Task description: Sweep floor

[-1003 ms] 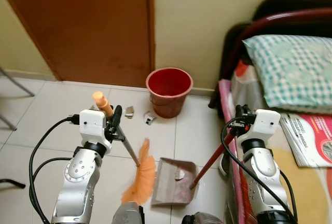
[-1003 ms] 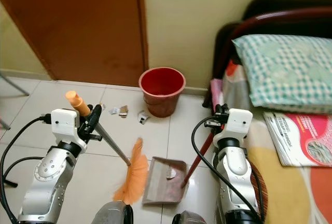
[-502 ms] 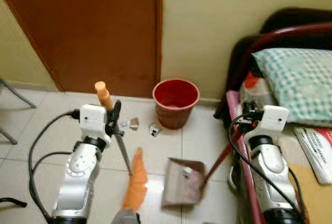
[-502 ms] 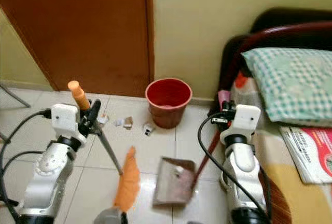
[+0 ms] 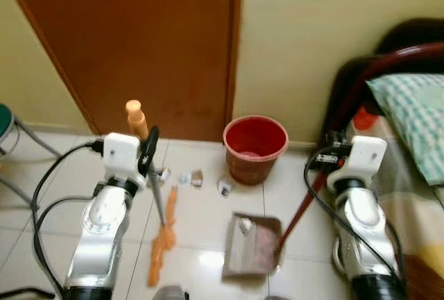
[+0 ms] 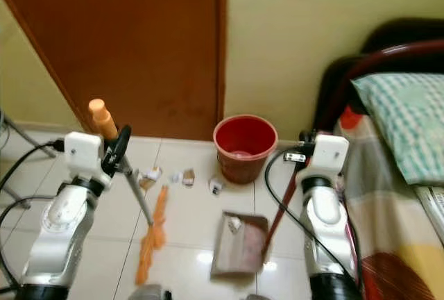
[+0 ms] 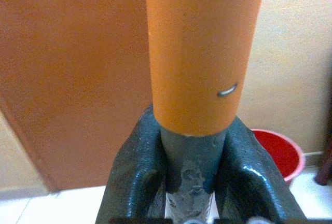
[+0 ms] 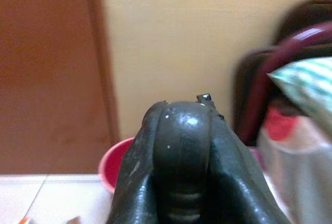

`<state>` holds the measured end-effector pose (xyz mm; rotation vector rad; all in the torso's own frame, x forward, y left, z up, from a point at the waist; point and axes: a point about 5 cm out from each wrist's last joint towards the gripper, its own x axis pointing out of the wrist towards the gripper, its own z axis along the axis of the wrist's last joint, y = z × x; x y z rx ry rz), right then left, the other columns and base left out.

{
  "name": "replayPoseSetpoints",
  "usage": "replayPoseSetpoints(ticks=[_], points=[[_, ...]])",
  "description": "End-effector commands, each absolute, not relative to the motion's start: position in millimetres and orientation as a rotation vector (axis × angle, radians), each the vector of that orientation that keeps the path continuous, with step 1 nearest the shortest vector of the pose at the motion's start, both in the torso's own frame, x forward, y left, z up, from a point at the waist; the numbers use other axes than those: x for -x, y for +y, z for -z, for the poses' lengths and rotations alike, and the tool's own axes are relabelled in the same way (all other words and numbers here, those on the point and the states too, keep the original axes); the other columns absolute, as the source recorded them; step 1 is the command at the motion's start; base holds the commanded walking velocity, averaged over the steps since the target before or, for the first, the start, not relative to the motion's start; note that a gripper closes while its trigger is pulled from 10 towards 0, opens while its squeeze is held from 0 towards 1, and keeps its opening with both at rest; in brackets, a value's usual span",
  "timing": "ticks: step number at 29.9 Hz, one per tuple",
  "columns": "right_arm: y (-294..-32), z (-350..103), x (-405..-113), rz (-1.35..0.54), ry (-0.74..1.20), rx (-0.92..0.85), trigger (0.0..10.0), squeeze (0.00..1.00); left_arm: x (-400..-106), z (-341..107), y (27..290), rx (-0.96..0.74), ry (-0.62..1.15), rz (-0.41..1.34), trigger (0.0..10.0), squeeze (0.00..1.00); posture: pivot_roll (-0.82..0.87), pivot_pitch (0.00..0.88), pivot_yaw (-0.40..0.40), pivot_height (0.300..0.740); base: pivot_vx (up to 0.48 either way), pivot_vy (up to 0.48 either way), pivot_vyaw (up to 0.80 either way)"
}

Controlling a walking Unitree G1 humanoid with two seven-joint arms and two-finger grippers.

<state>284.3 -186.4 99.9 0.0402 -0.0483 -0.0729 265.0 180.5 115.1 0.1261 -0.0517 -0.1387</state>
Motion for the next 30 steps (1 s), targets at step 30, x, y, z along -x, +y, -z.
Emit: replayPoseSetpoints(ticks=[30], points=[[-183.6, -91.2, -299.8, 0.124, 0.000, 0.047, 10.0, 0.00, -261.2, -109.4, 150.6, -0.110, -0.003, 0.311, 10.0, 0.00, 0.03, 0.077, -0.026, 0.740, 0.032, 0.000, -0.18]])
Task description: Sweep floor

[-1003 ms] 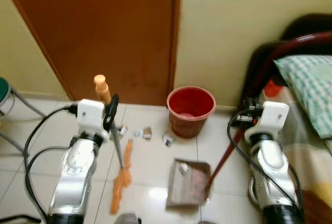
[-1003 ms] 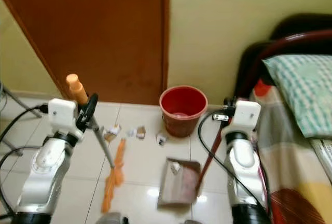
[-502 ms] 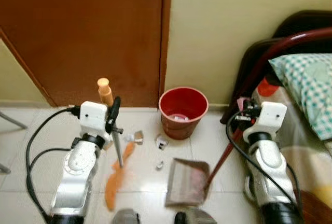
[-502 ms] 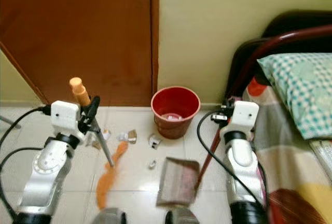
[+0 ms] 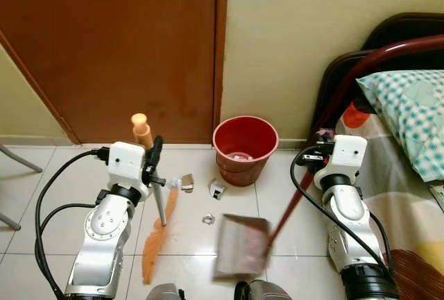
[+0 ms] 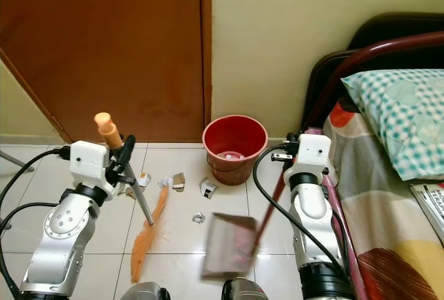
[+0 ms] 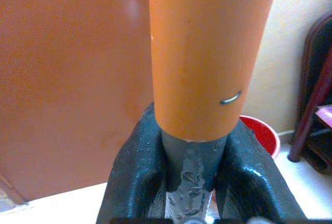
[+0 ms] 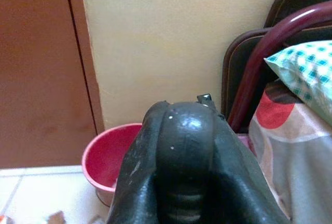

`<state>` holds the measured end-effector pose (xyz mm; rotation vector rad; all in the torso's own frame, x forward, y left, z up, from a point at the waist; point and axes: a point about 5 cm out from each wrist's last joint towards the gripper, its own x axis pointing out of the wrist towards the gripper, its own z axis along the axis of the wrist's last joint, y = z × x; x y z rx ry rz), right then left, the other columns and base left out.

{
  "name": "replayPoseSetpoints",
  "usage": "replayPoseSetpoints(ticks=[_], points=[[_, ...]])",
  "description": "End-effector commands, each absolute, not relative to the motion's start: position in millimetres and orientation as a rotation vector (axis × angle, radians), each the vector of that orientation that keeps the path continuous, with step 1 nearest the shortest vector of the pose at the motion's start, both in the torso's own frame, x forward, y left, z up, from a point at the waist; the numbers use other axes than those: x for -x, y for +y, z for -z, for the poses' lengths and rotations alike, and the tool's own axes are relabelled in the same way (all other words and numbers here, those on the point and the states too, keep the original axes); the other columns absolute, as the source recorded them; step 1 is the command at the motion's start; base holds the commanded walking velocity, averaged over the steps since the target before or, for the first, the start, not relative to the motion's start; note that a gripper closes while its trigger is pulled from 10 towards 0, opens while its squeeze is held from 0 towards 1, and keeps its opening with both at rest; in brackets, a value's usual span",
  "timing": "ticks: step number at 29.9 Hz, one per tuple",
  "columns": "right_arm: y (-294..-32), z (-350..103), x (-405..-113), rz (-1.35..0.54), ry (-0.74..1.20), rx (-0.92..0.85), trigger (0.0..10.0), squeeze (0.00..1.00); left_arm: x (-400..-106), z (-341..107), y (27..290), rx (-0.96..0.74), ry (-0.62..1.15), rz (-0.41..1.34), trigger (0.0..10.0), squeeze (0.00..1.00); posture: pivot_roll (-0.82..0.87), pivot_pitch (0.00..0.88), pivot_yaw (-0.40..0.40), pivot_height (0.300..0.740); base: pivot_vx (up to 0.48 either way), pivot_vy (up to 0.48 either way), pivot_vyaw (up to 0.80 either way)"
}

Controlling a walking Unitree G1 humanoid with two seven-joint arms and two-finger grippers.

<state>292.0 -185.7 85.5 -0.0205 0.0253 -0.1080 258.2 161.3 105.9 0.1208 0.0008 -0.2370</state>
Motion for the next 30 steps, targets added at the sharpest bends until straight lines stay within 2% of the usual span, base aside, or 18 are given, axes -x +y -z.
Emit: replayPoseSetpoints(ticks=[1, 4, 10, 15, 25, 30], points=[[-183.6, -91.2, -299.8, 0.124, 0.000, 0.047, 10.0, 0.00, -261.2, -109.4, 150.6, -0.110, -0.003, 0.311, 10.0, 0.00, 0.03, 0.077, -0.026, 0.740, 0.000, 0.000, 0.00], [-184.1, -85.6, -310.1, 0.223, 0.033, 0.130, 10.0, 0.00, -263.5, -110.3, 123.9, -0.130, -0.010, 0.490, 10.0, 0.00, 0.04, 0.084, -0.029, 0.740, 0.000, 0.000, 0.00], [-188.2, -85.6, -318.0, 0.325, 0.049, 0.170, 10.0, 0.00, -258.2, -112.7, 97.2, -0.094, -0.004, 0.642, 10.0, 0.00, 0.05, 0.094, -0.024, 0.740, 0.000, 0.000, 0.00], [-186.8, -81.9, -324.6, 0.359, 0.070, 0.166, 10.0, 0.00, -253.3, -115.6, 86.2, -0.059, -0.002, 0.709, 10.0, 0.00, 0.05, 0.103, -0.018, 0.740, 0.000, 0.000, 0.00], [-163.7, -74.8, -335.1, 0.321, 0.117, 0.203, 10.0, 0.00, -256.1, -138.7, 74.6, 0.044, -0.053, 0.735, 10.0, 0.00, 0.06, 0.117, -0.027, 0.740, 0.000, 0.000, 0.00], [-142.4, -66.8, -336.4, 0.256, 0.167, 0.142, 10.0, 0.00, -271.3, -158.3, 78.1, 0.219, -0.102, 0.603, 10.0, 0.00, 0.06, 0.120, -0.032, 0.740, 0.000, 0.000, 0.00]])
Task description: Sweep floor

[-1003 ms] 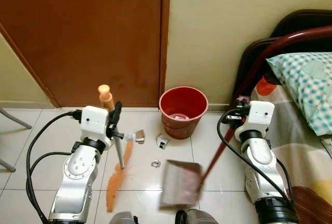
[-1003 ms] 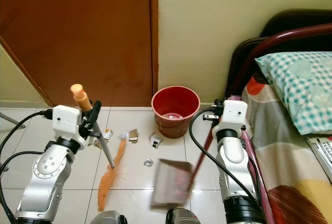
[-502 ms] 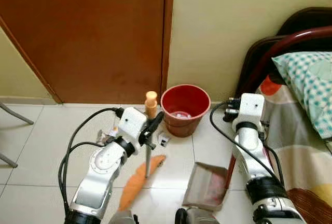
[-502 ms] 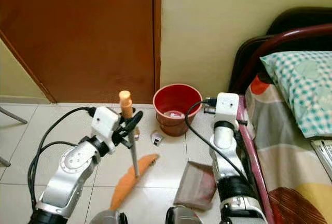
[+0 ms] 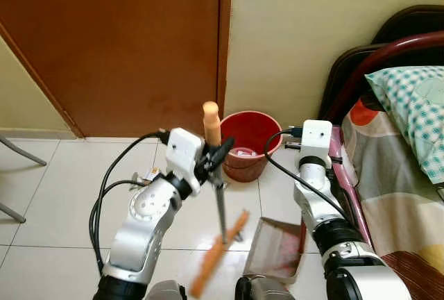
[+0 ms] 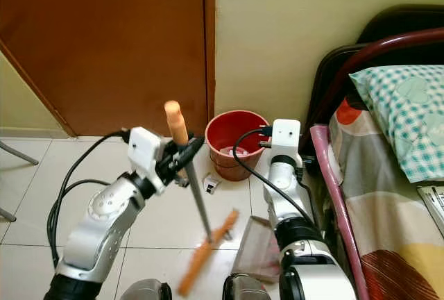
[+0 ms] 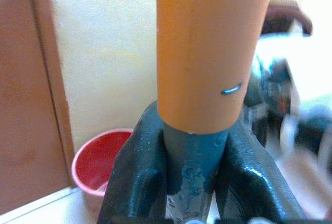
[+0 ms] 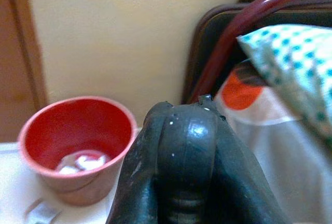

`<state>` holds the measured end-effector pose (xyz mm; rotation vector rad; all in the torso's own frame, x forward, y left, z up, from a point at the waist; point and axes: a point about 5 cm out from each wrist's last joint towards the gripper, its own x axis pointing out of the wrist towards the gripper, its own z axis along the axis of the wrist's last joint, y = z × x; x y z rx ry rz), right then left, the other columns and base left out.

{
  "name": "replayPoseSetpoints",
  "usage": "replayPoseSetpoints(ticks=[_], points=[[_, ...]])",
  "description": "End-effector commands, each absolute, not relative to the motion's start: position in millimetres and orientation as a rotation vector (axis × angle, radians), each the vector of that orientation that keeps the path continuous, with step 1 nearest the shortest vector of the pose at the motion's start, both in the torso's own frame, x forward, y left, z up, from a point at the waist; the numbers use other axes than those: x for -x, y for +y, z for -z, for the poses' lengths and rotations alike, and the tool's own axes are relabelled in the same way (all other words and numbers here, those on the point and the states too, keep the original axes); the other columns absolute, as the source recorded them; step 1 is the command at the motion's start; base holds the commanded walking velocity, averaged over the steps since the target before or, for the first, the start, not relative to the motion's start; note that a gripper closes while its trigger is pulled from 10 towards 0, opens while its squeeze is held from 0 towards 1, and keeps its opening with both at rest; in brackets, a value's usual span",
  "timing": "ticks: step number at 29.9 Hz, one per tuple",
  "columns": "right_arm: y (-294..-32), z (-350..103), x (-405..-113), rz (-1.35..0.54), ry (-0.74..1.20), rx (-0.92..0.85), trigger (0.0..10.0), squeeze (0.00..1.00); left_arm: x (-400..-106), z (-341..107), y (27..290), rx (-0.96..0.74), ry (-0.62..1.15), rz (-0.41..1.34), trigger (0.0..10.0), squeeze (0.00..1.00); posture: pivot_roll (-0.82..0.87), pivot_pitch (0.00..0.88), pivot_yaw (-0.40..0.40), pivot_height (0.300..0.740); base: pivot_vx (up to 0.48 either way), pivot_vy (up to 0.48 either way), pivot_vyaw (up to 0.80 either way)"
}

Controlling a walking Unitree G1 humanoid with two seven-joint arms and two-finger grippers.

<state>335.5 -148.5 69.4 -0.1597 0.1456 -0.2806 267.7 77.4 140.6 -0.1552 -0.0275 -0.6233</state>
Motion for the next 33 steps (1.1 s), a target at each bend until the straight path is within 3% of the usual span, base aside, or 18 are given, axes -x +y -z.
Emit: replayPoseSetpoints(ticks=[1, 9, 12, 23, 33], points=[[-140.5, -66.3, -336.5, 0.249, 0.169, 0.140, 10.0, 0.00, -272.9, -159.4, 79.6, 0.232, -0.106, 0.586, 10.0, 0.00, 0.06, 0.120, -0.032, 0.740, 0.000, 0.000, 0.00], [-128.5, -63.1, -336.0, 0.198, 0.179, 0.113, 10.0, 0.00, -289.8, -169.4, 107.5, 0.325, -0.147, 0.376, 10.0, 0.00, 0.06, 0.121, -0.039, 0.740, 0.000, 0.000, 0.00], [-128.3, -62.1, -336.3, 0.171, 0.179, 0.077, 10.0, 0.00, -297.2, -179.9, 138.3, 0.280, -0.201, 0.239, 10.0, 0.00, 0.06, 0.118, -0.043, 0.740, 0.000, 0.000, 0.00], [-143.1, -60.2, -335.6, 0.160, 0.181, 0.050, 10.0, 0.00, -292.3, -203.7, 201.4, 0.139, -0.270, 0.092, 10.0, 0.00, 0.08, 0.114, -0.055, 0.740, 0.000, 0.000, 0.00], [-139.7, -121.3, -351.1, 0.023, -0.077, -0.132, 10.0, 0.00, -267.5, -131.3, 196.3, 0.001, -0.037, 0.095, 10.0, 0.00, 0.08, 0.101, -0.052, 0.740, 0.000, 0.000, 0.00]])
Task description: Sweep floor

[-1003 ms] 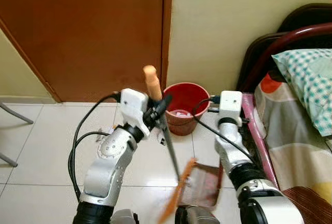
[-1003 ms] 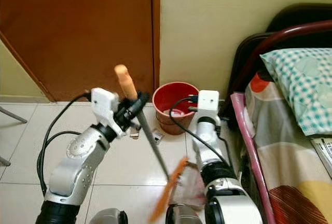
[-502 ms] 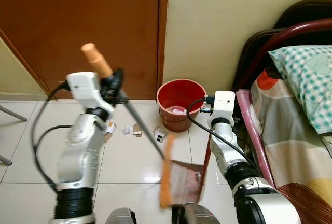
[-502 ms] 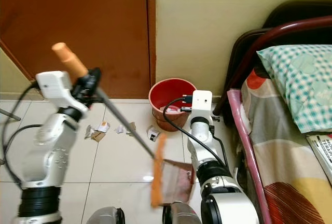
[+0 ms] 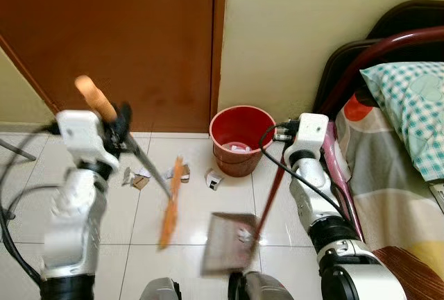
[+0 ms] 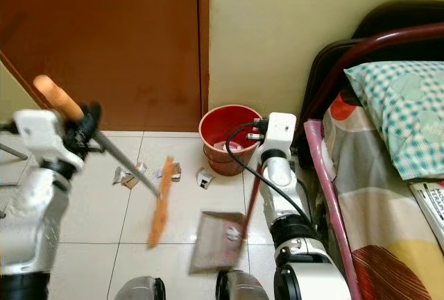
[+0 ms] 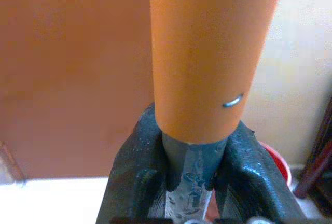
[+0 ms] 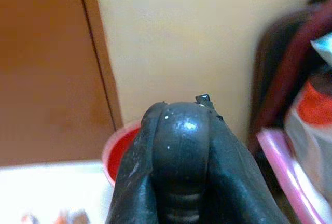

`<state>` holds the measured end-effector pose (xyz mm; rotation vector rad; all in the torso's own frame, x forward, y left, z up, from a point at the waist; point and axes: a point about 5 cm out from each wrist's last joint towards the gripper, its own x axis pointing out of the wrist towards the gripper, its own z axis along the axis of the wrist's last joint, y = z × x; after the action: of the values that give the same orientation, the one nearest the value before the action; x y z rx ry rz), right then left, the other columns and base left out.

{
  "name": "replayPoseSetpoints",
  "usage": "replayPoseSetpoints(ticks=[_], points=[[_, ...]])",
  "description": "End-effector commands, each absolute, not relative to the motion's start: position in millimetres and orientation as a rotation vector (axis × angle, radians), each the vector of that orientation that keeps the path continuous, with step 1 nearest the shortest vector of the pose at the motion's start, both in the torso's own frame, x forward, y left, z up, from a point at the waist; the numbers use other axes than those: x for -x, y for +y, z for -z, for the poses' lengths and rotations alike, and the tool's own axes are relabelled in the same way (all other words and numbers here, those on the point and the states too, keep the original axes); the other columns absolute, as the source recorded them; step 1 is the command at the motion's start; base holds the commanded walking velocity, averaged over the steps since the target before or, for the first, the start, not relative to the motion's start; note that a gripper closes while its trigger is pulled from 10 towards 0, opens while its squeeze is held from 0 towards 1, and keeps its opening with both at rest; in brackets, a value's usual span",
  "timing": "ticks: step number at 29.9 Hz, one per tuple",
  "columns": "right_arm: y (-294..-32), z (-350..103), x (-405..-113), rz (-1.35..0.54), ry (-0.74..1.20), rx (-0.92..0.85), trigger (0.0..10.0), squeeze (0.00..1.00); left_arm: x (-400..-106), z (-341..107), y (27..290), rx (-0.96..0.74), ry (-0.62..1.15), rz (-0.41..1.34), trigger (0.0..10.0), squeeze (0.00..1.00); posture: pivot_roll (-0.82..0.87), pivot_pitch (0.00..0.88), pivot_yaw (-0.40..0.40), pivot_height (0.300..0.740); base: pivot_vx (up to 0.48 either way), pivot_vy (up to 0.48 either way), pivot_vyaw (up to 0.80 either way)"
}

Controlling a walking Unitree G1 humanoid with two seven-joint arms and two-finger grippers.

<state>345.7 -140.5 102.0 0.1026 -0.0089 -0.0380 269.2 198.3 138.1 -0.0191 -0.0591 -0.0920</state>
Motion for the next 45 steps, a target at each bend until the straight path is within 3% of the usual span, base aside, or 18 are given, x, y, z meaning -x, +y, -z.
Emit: replayPoseSetpoints(ticks=[1, 12, 19, 27, 37, 43, 45], points=[[-140.1, -124.5, -351.8, 0.020, -0.086, -0.132, 10.0, 0.00, -266.2, -128.6, 195.2, 0.000, -0.030, 0.097, 10.0, 0.00, 0.08, 0.101, -0.052, 0.740, 0.000, 0.000, 0.00], [-138.8, -178.1, -367.2, -0.097, -0.116, -0.232, 10.0, 0.00, -254.2, -100.4, 180.5, -0.032, 0.025, 0.089, 10.0, 0.00, 0.06, 0.090, -0.054, 0.740, 0.000, 0.000, 0.00], [-123.1, -226.2, -375.9, -0.224, -0.196, -0.274, 10.0, 0.00, -260.5, -99.8, 179.1, -0.040, 0.012, 0.097, 10.0, 0.00, 0.06, 0.085, -0.055, 0.740, 0.000, 0.000, 0.00], [-122.3, -272.5, -384.2, -0.259, -0.326, -0.282, 10.0, 0.00, -260.4, -97.0, 166.7, -0.025, 0.012, 0.122, 10.0, 0.00, 0.06, 0.082, -0.056, 0.740, 0.000, 0.000, 0.00], [-136.9, -334.0, -377.5, -0.191, -0.634, -0.200, 10.0, 0.00, -261.2, -95.4, 161.4, -0.026, 0.012, 0.133, 10.0, 0.00, 0.06, 0.079, -0.059, 0.740, 0.000, 0.000, 0.00], [-140.9, -346.4, -373.9, -0.151, -0.744, -0.033, 10.0, 0.00, -263.6, -95.2, 159.8, -0.030, 0.011, 0.138, 10.0, 0.00, 0.06, 0.079, -0.057, 0.740, 0.000, 0.000, 0.00], [-133.7, -340.3, -371.8, -0.155, -0.780, 0.099, 10.0, 0.00, -264.9, -94.8, 159.0, -0.031, 0.012, 0.140, 10.0, 0.00, 0.06, 0.079, -0.056, 0.740, 0.000, 0.000, 0.00]])
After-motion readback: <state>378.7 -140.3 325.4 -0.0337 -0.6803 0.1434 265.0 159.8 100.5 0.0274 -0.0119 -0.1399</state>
